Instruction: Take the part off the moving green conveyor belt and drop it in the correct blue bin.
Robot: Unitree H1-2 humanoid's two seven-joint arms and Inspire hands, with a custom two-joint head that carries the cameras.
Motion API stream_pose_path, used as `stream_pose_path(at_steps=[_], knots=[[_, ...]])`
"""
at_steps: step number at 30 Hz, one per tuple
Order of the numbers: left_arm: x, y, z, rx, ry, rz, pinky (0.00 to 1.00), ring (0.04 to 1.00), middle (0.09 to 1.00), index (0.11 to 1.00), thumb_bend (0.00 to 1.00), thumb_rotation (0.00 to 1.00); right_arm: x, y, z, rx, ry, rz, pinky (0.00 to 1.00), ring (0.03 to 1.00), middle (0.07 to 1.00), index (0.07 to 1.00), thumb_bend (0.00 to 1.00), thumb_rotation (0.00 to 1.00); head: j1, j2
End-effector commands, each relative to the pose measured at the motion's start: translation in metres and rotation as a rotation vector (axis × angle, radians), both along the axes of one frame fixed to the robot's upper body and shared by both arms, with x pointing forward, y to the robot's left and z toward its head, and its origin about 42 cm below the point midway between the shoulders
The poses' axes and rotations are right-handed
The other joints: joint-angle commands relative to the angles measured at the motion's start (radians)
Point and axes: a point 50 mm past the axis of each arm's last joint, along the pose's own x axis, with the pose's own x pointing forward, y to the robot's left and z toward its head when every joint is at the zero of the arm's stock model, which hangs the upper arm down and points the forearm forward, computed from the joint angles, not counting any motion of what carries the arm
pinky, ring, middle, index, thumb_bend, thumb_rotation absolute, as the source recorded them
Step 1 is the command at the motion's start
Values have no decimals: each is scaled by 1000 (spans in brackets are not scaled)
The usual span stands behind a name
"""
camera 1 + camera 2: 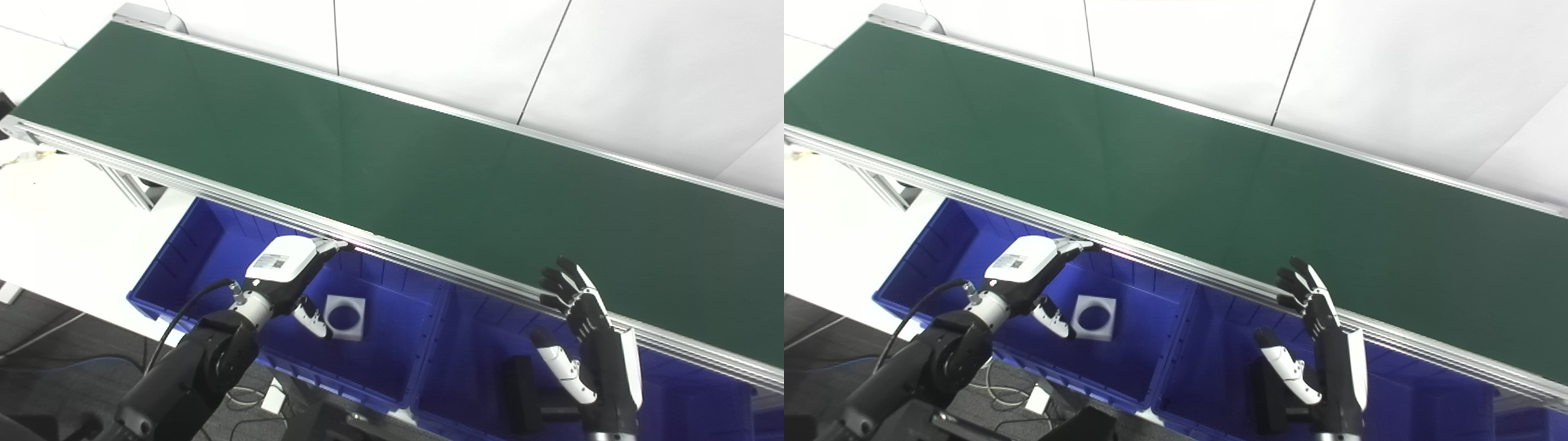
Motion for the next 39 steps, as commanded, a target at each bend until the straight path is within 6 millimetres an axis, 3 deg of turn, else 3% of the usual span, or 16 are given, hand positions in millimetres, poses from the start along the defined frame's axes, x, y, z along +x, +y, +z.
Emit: stream_pose_path(at_steps=[1, 5, 9, 12, 14, 18, 20, 24, 30, 35, 38, 39], knots=[[3, 3, 16, 30, -52, -7, 792, 999, 1000, 1000, 994, 0, 1, 4, 9, 32, -45, 2, 740, 804, 827, 888, 668, 630, 1, 1], [0, 3, 30, 33, -64, -3, 800, 1000, 1000, 1000, 994, 0, 0, 5, 8, 37, -44, 2, 738, 806, 827, 889, 668, 625, -18, -5], [-6, -4, 65, -72, -105, 9, 783, 963, 1000, 994, 859, 13, -1, 5, 5, 37, -39, -2, 733, 804, 824, 888, 676, 629, -56, -20], [-10, -11, 88, -158, -140, -9, 783, 927, 989, 975, 706, 246, -1, 6, 3, 34, -37, -1, 733, 805, 822, 885, 678, 637, -80, -27], [-12, -21, 106, -310, -166, -19, 787, 934, 987, 954, 654, 327, -2, 6, 2, 34, -36, 1, 735, 807, 822, 885, 675, 637, -111, -35], [-13, -43, 122, -602, -214, -93, 769, 931, 970, 953, 687, 538, -4, 8, -2, 31, -32, 1, 735, 809, 822, 884, 675, 652, -171, -53], [-10, -49, 119, -715, -220, -112, 777, 910, 961, 947, 776, 654, -5, 9, -4, 30, -30, 1, 737, 814, 824, 885, 682, 666, -197, -65], [-4, -64, 103, -944, -192, -165, 778, 892, 943, 920, 835, 672, -7, 11, -8, 28, -27, 0, 746, 817, 828, 888, 682, 675, -239, -85], [-1, -75, 73, -1092, -141, -206, 846, 893, 912, 901, 936, 670, -10, 13, -13, 28, -23, -2, 749, 819, 835, 895, 689, 690, -307, -114], [8, -86, 47, -1228, -88, -208, 821, 861, 879, 877, 981, 662, -12, 17, -18, 28, -20, 0, 762, 826, 843, 904, 695, 715, -390, -140], [12, -91, 31, -1300, -53, -199, 791, 821, 834, 836, 929, 624, -13, 21, -20, 36, -18, -3, 769, 831, 849, 905, 700, 718, -430, -150], [13, -93, 25, -1320, -35, -195, 790, 820, 833, 835, 928, 624, -13, 23, -22, 40, -16, -4, 769, 831, 849, 905, 700, 718, -477, -165]])
